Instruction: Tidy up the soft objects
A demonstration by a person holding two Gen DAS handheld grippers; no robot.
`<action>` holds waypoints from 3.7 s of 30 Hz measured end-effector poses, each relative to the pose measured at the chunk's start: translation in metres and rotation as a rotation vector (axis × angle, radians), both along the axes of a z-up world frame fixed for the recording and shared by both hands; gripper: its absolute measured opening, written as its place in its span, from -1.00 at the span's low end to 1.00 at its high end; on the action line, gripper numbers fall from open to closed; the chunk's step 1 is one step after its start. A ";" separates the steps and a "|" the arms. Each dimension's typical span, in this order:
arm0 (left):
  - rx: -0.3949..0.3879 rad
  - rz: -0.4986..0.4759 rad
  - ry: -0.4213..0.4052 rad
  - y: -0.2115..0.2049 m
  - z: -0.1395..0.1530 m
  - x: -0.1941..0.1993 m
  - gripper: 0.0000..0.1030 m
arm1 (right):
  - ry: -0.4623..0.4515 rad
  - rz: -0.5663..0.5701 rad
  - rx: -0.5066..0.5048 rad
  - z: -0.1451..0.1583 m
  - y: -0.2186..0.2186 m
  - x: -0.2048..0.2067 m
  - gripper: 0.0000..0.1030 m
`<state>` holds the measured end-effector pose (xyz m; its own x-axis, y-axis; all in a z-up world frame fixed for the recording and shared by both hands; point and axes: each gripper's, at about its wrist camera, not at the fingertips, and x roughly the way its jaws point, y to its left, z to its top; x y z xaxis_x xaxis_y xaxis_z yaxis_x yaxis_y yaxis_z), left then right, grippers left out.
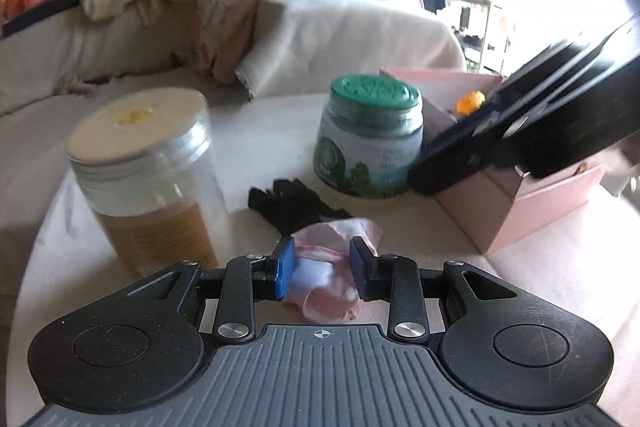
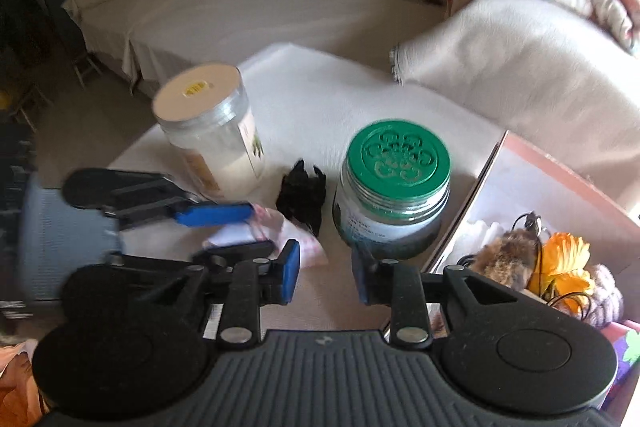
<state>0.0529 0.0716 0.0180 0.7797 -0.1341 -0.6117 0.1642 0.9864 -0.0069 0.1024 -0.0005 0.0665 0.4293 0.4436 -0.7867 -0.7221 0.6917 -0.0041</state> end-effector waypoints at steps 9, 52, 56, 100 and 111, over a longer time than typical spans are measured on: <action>-0.067 -0.069 0.055 0.023 -0.005 -0.040 -0.51 | -0.190 0.086 -0.038 -0.012 0.043 -0.026 -0.45; -0.256 0.055 0.083 0.040 0.041 -0.057 -0.50 | -0.195 0.025 0.046 -0.067 -0.010 -0.128 0.14; -0.290 0.172 0.133 0.033 0.028 -0.033 -0.50 | -0.230 -0.054 0.043 -0.079 -0.032 -0.132 0.14; 0.108 -0.109 0.026 -0.043 0.003 -0.032 -0.26 | -0.165 -0.093 0.131 -0.083 -0.046 -0.127 0.23; 0.005 0.093 -0.069 0.038 0.038 -0.079 -0.27 | -0.147 0.004 0.110 -0.068 -0.003 -0.123 0.23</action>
